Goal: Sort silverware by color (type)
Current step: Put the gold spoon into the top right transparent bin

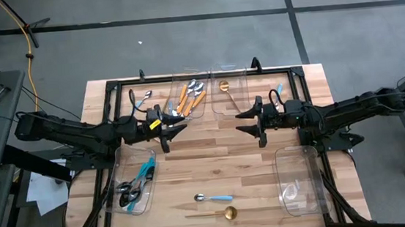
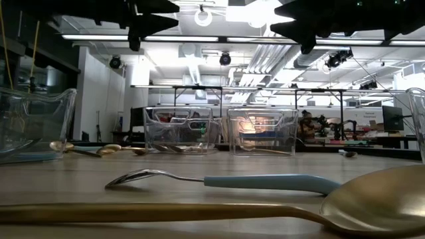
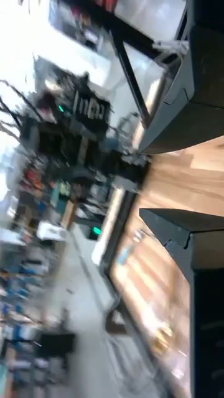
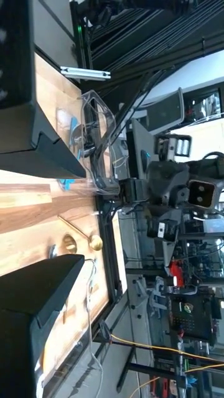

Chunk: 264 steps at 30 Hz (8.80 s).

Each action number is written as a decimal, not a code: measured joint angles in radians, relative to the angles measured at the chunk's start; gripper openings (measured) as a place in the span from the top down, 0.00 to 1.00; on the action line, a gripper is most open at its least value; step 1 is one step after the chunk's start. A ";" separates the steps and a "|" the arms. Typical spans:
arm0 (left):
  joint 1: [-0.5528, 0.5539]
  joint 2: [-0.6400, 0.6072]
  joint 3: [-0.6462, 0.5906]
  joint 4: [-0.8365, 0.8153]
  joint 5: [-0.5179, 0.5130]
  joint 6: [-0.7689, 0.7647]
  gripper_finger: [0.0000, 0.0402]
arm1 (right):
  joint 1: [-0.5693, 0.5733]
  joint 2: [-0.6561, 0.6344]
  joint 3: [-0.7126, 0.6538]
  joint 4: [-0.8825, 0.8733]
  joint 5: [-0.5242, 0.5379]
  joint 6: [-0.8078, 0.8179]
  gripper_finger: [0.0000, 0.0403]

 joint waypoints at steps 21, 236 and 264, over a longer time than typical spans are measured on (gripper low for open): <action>0.142 -0.059 0.539 -1.651 0.017 0.035 0.67 | 0.000 0.000 0.000 0.000 0.000 0.035 0.52; 0.029 0.219 -0.142 0.668 0.210 0.238 1.00 | 0.000 0.181 0.002 0.236 -0.010 0.012 0.52; 0.044 0.492 -0.049 0.912 0.207 0.190 1.00 | 0.000 0.291 0.002 0.390 -0.016 0.016 0.52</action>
